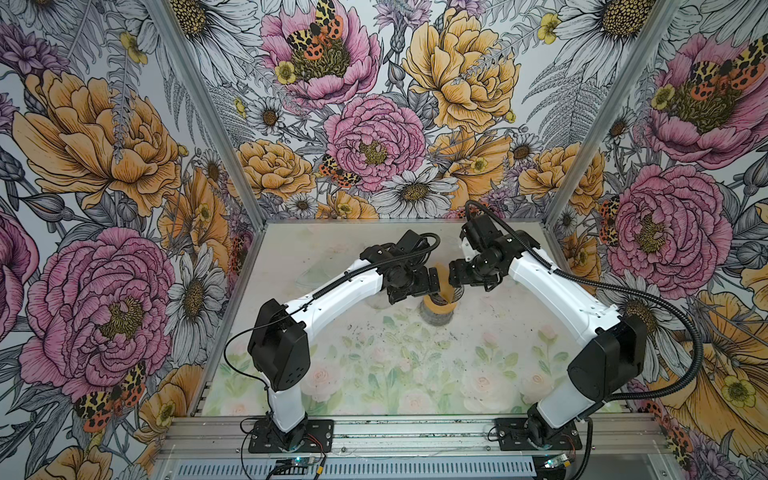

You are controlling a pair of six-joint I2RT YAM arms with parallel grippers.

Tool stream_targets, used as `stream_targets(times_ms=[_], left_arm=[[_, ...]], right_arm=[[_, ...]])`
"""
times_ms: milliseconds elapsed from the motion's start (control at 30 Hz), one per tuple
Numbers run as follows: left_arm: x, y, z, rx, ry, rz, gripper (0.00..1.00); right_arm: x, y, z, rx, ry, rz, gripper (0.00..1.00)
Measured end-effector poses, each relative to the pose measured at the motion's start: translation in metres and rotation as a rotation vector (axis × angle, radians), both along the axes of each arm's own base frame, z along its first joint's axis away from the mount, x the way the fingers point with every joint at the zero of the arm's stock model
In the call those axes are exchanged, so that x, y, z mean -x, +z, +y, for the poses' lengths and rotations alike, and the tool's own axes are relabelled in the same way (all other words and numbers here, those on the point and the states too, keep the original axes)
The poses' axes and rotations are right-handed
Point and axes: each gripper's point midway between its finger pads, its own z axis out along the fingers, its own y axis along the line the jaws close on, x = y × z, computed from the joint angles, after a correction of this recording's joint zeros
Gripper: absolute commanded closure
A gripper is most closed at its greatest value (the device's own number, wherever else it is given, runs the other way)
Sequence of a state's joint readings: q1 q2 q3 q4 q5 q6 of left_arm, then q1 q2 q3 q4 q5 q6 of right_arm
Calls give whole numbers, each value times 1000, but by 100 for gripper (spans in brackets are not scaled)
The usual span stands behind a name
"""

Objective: Place the coffee filter in the dripper
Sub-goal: 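Lower the filter into the dripper with the right gripper while the left gripper closes in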

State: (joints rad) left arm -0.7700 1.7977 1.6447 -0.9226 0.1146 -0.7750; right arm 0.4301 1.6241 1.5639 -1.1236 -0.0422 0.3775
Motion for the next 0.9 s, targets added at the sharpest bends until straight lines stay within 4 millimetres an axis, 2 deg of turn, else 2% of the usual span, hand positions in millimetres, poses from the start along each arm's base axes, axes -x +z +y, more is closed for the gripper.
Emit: stream_targets(times_ms=[267, 567, 900], left_arm=[[-3, -2, 5, -24, 0, -2, 1], [-15, -31, 9, -75, 17, 40, 1], [-22, -22, 7, -59, 21, 21, 1]], right_arm=[[0, -6, -2, 2, -5, 9, 26], [0, -9, -5, 4, -11, 15, 26], [2, -17, -12, 14, -27, 35, 26]])
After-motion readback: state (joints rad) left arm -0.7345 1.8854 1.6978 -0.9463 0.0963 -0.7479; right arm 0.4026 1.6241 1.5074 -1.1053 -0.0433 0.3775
